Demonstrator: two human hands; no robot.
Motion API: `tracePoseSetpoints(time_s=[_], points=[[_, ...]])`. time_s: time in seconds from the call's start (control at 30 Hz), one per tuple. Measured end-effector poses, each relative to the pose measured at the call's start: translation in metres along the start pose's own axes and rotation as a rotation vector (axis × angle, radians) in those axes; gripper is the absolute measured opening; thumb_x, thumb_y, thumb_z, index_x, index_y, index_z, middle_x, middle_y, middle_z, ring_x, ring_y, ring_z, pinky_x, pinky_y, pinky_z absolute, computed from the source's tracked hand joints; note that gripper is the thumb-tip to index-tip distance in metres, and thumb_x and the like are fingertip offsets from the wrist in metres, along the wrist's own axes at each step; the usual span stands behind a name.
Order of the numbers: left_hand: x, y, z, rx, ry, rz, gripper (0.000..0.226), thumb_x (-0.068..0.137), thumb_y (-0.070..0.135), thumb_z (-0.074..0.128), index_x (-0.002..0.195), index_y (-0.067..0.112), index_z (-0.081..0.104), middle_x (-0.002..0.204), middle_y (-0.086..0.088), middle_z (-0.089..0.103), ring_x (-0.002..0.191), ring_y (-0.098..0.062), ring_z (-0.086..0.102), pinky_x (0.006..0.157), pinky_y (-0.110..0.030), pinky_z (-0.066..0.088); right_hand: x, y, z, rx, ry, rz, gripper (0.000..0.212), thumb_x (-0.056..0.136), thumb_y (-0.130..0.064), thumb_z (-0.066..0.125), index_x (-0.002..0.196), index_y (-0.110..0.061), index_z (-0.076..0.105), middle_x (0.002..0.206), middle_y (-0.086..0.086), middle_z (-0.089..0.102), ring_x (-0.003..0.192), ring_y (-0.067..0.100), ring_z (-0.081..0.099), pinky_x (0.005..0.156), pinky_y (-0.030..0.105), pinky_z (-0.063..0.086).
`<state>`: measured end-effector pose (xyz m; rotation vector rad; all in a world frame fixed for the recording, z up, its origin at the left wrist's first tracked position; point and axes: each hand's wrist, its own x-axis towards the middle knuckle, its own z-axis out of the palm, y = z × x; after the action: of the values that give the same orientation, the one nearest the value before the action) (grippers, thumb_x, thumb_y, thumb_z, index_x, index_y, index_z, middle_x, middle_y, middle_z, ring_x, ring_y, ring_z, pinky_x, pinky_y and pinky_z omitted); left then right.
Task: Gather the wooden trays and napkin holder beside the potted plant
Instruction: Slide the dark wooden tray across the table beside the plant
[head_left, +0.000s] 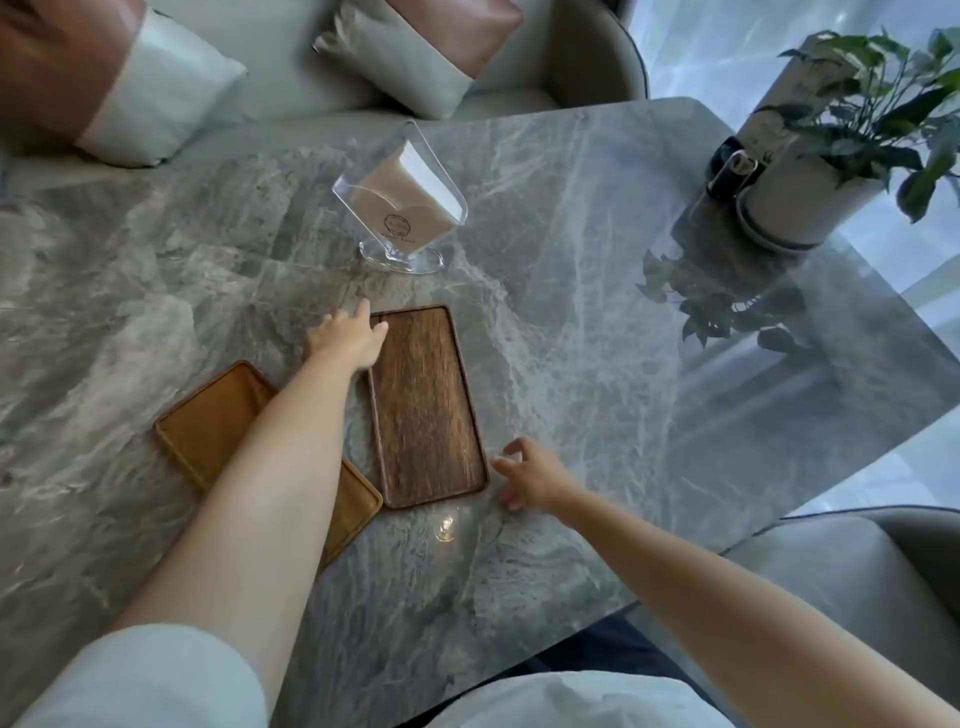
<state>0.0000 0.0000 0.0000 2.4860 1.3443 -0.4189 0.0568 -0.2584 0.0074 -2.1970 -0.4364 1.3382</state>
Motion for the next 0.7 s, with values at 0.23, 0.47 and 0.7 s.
tracePoseSetpoints(time_s=[0.23,0.47,0.7], points=[[0.014,0.011,0.005,0.026,-0.036,0.027,0.055,0.098,0.045,0.025,0.142,0.013,0.029,0.145,-0.023,0.036,0.133,-0.038,0.036,0.105,-0.048,0.033,0.005,-0.003,0.017,0.266,-0.038,0.123,0.019,0.095,-0.018,0.045,0.079,-0.008,0.049,0.058,0.009,0.061,0.031,0.008,0.056,0.030,0.014,0.042],[0.013,0.013,0.010,-0.012,-0.038,-0.008,0.056,0.097,0.046,0.027,0.139,0.010,0.031,0.141,-0.025,0.040,0.128,-0.041,0.041,0.101,-0.047,0.036,0.015,-0.003,0.031,0.461,0.020,0.232,0.010,0.095,-0.009,0.046,0.088,-0.002,0.047,0.063,0.017,0.057,0.028,0.012,0.056,0.031,0.022,0.049],[0.007,0.009,0.013,-0.082,-0.056,-0.083,0.064,0.095,0.052,0.027,0.139,0.006,0.028,0.145,-0.024,0.035,0.132,-0.040,0.035,0.103,-0.050,0.035,0.015,0.000,0.019,0.502,0.038,0.237,0.024,0.095,-0.006,0.046,0.070,-0.005,0.046,0.056,0.018,0.056,0.025,0.013,0.054,0.027,0.021,0.045]])
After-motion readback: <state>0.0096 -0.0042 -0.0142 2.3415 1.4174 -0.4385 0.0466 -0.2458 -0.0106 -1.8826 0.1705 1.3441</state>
